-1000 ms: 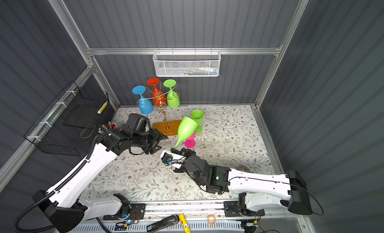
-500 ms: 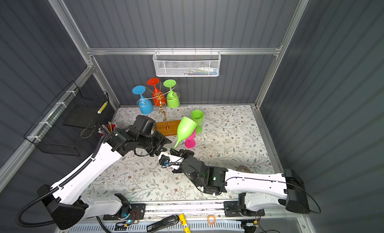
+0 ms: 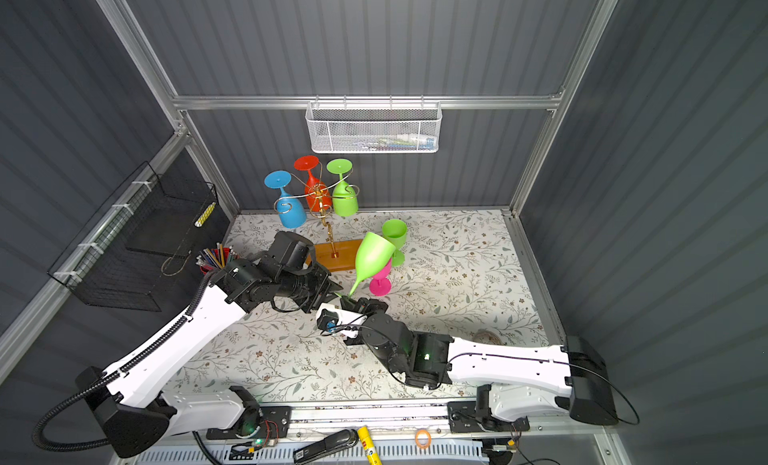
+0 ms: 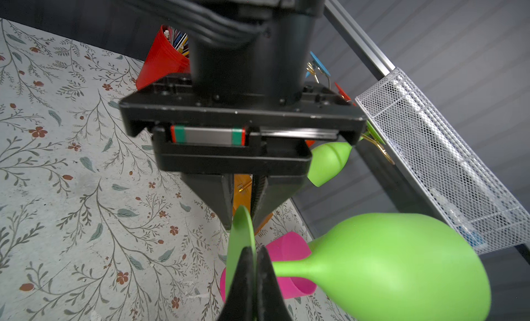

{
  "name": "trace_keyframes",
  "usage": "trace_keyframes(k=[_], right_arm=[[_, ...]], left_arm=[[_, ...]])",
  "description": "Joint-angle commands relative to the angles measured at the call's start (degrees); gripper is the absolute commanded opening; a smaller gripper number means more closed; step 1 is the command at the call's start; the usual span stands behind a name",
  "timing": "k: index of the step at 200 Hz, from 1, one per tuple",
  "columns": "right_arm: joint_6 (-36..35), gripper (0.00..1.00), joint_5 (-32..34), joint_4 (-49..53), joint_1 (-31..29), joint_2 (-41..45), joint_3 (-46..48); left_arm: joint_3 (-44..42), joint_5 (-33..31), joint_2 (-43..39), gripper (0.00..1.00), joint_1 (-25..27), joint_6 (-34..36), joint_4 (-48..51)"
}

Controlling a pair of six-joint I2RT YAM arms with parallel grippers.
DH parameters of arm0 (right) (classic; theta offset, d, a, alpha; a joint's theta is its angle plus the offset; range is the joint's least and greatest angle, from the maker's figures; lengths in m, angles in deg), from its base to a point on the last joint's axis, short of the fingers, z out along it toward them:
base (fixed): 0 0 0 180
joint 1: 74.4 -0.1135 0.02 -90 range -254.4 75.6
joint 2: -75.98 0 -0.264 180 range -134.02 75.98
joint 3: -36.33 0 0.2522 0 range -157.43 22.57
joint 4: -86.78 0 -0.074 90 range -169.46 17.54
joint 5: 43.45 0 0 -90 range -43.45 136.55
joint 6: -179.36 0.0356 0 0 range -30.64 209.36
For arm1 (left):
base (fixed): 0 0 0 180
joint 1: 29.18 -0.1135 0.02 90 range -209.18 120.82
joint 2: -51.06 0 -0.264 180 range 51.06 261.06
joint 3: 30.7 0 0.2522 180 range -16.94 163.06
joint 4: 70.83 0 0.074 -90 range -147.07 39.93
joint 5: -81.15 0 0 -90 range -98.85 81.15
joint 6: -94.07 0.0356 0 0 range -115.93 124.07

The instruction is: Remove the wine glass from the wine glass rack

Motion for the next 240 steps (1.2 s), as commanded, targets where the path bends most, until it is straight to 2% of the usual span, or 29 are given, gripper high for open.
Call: trace_keyframes(k=[1,13,46,94,104,118,129,152,185,214,240], right_arm=[[-0.57,0.0,0.78,-1.81,-0.64,-0.26,-0.45],[-0.7,0.0,0.63,-1.81,-0.7,-0.3,-0.32],[-0.92,0.0,0.99,-1.63,-0.97,-0.25,-0.15],[-0.46,0.0,1.17,-1.47,-0.97,0.17,-0.2],[-0.16,0.1,1.42,-1.18,-0.98,0.43,-0.3],[0.74,0.31,1.23,0.02,-0.97,1.14,-0.41],[1.44,0.43,0.85,0.67,-0.97,1.94,-0.32],[2.67,0.62,-0.59,1.45,-0.98,4.64,0.65],[5.84,0.72,-1.62,5.85,-0.98,9.09,0.4],[9.86,0.74,-2.23,11.11,-0.66,12.85,-0.35],[15.53,0.75,-3.47,19.21,1.61,14.85,-3.45]], left_arm=[[-0.63,-0.52,-1.0,0.11,0.22,-0.99,0.26],[-0.89,-0.46,-1.06,0.06,0.21,-1.28,0.13],[-0.98,-0.75,-1.28,0.0,0.35,-1.47,0.35],[-1.56,-1.67,-1.79,0.0,0.35,-1.81,0.89],[-1.68,-1.7,-1.87,0.0,0.36,-1.76,0.89],[-1.69,-1.87,-1.97,0.0,0.34,-1.55,0.98],[-1.69,-2.21,-2.17,0.0,0.36,-1.41,1.24],[-3.0,-2.74,-2.89,0.0,0.36,-0.69,1.06],[-6.48,-3.32,-5.07,0.0,0.36,0.92,-1.04],[-10.5,-5.44,-8.96,0.0,0.36,1.97,-3.61],[-14.9,-6.42,-13.09,0.0,0.27,6.81,-7.97]])
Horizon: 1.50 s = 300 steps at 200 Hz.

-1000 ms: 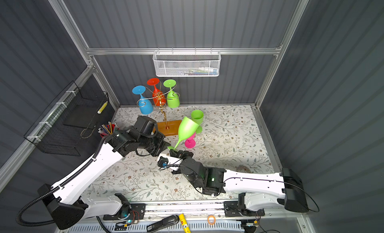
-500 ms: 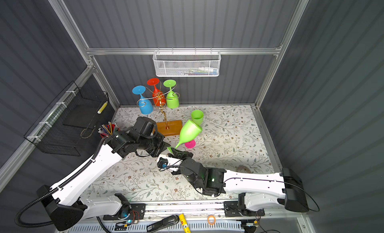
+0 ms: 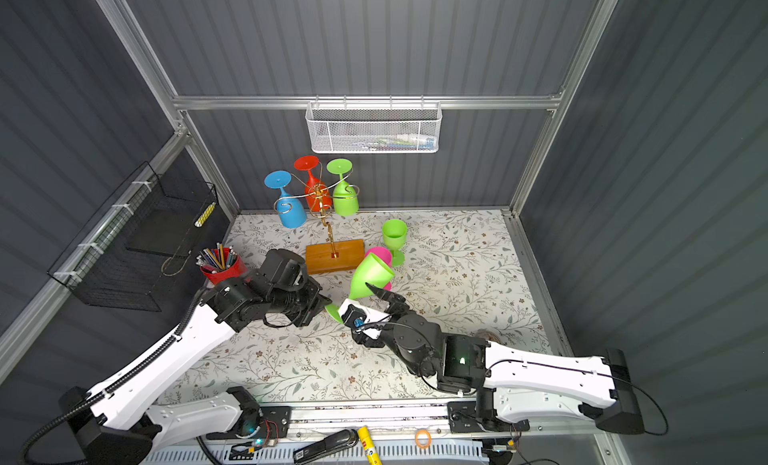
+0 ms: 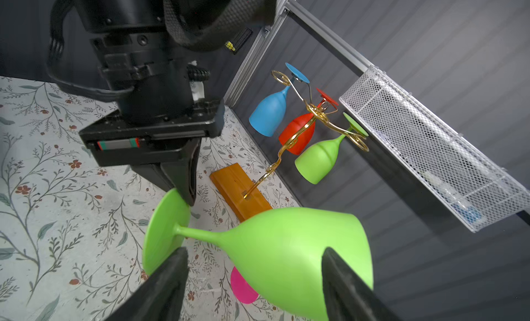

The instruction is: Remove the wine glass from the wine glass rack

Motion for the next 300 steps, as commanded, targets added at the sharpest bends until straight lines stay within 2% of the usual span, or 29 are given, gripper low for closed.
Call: trace_keyframes(k=[1,10,15,37,63,78,120,164,184,188,222,300], right_arm=[[7.15,0.74,-1.4,8.87,2.03,1.87,-3.62],[9.21,0.75,-2.49,10.97,2.15,2.52,-4.54],[10.58,0.75,-3.35,12.18,4.32,3.08,-5.1],[16.51,0.75,-10.98,16.79,8.24,6.0,-7.11],[22.47,0.75,-20.5,21.43,13.9,8.17,-9.84],[25.79,0.75,-26.3,24.97,17.58,7.87,-11.84],[34.15,0.74,-41.47,30.99,27.07,3.6,-16.9],[38.98,0.72,-51.16,29.65,30.92,-1.11,-19.14],[40.33,0.7,-53.1,28.05,31.46,-2.53,-19.48],[40.56,0.69,-55.35,27.84,31.46,-2.81,-19.62],[42.2,0.63,-56.31,27.22,31.51,-4.41,-20.06],[43.01,0.4,-49.89,26.46,30.98,-5.49,-20.18]], left_arm=[[-3.17,-2.08,-3.89,0.0,0.18,4.8,-4.49],[-4.72,-2.47,-5.07,0.0,0.1,6.27,-5.89],[-5.63,-2.57,-5.64,0.0,-0.03,7.35,-6.96],[-9.03,-2.45,-7.61,0.0,-1.46,12.59,-10.57],[-15.54,2.27,-9.86,0.0,-5.0,18.84,-20.24],[-17.87,3.55,-10.59,0.0,-5.88,21.66,-25.08],[-18.33,3.93,-9.93,0.0,-5.98,29.57,-29.77],[-18.56,4.69,-9.37,0.0,-6.36,32.48,-32.53],[-18.81,5.63,-8.42,0.0,-6.58,32.61,-33.92],[-18.82,5.81,-8.21,0.0,-6.66,32.66,-34.19],[-18.93,6.26,-7.13,0.0,-7.02,32.59,-35.5],[-18.44,4.77,-5.98,0.0,-7.66,31.86,-34.86]])
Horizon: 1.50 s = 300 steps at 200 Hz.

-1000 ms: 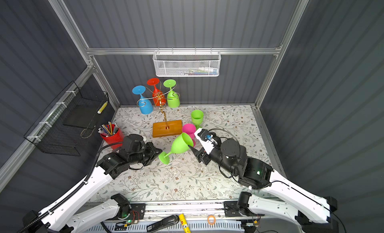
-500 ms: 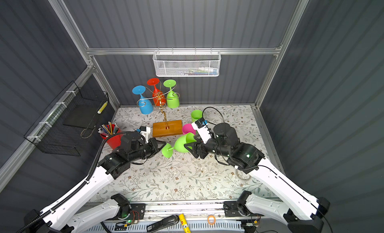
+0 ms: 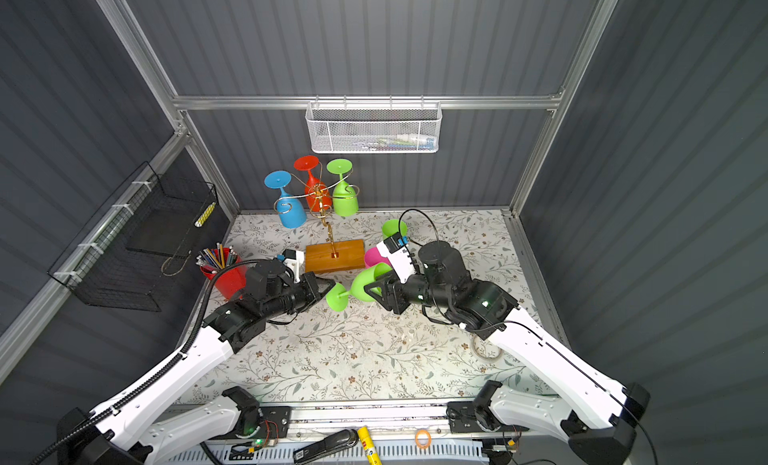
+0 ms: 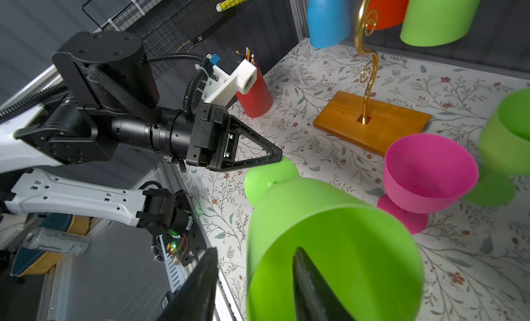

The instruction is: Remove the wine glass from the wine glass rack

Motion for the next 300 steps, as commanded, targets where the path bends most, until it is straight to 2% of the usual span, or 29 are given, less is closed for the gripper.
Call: trace_keyframes(k=[1,77,103,136,153,176,194,212,230,254,300], right_arm=[[0.06,0.4,2.3,-1.37,-0.41,0.03,-1.9],[-1.75,0.25,7.72,1.64,-4.42,-5.84,-7.1],[-1.74,0.17,9.78,3.18,-4.99,-7.53,-8.51],[-1.48,0.0,11.32,4.87,-5.18,-8.68,-10.17],[-1.56,0.0,11.74,5.2,-5.18,-8.44,-10.76],[-2.16,0.0,12.38,6.92,-4.8,-8.23,-12.15],[-2.82,0.0,13.58,10.01,-3.93,-7.94,-14.13],[-3.62,0.0,15.27,13.0,-2.39,-7.11,-16.44],[-4.16,0.0,16.77,15.33,0.17,-6.27,-18.34],[-4.71,0.0,19.18,19.11,5.07,-6.92,-21.53],[-6.38,0.0,25.52,23.19,14.52,-15.08,-29.19]], left_arm=[[0.24,-0.56,0.34,0.0,-0.35,0.7,-0.07],[0.48,-2.14,0.6,0.0,-0.43,-0.4,0.71],[0.93,-3.21,-0.26,0.0,-0.43,-0.06,1.73],[0.98,-4.83,-1.34,0.0,-0.44,0.42,2.89],[1.0,-5.43,-1.42,0.0,-0.45,0.91,3.81],[1.82,-5.88,-1.2,0.25,-0.44,2.17,5.42],[2.17,-6.81,-1.91,0.61,-0.43,3.16,6.36],[2.63,-7.4,-2.43,0.83,-0.43,4.5,7.19],[3.63,-7.49,-2.06,0.92,-0.43,6.29,8.49],[4.99,-7.82,-1.25,0.99,-0.43,9.41,10.6],[8.82,-10.77,0.57,1.0,-0.43,16.35,15.05]])
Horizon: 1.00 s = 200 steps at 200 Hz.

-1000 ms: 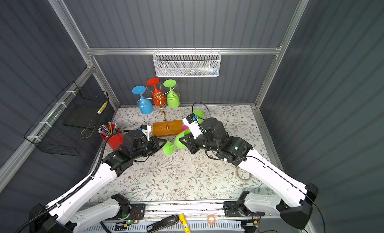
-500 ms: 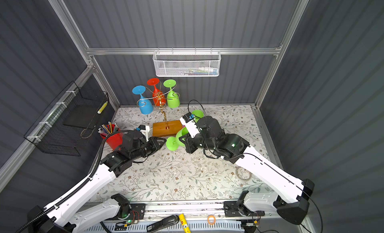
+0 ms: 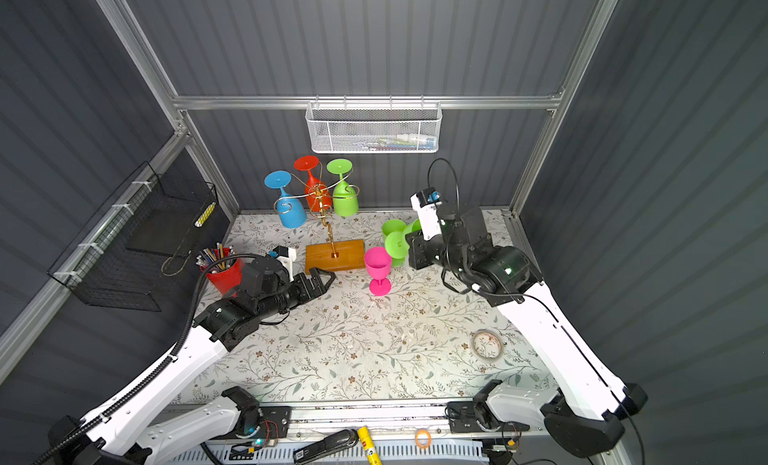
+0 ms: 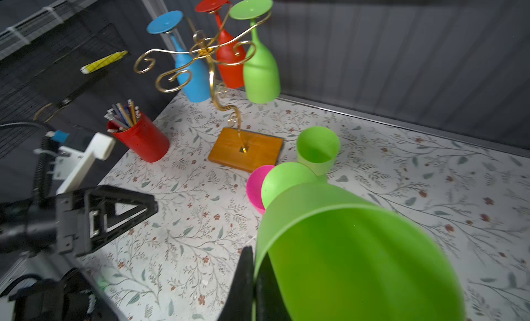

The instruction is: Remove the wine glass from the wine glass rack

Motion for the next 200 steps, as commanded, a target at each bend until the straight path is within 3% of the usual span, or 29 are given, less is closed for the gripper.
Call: trace_keyframes(k=[1,32,77,139,200], right_arm=[[-2.07,0.0,5.69,4.03,3.3,-5.52,-4.14],[-4.75,0.0,5.54,5.4,8.92,-14.26,-10.4],[-8.02,0.0,-2.97,1.15,16.87,-26.39,-15.89],[-17.22,0.0,-3.76,-0.1,18.11,-44.57,-28.16],[-27.37,0.0,-6.46,-1.07,18.2,-53.86,-33.3]], left_arm=[[3.69,-2.6,1.11,1.0,-0.16,6.18,4.32],[5.62,-3.94,2.08,1.0,-0.14,10.64,5.88],[8.57,-5.95,4.79,1.0,-0.14,16.3,7.29],[11.75,-7.74,9.08,1.0,-0.12,22.28,7.69],[13.75,-7.89,12.49,1.0,-0.16,23.91,8.04]])
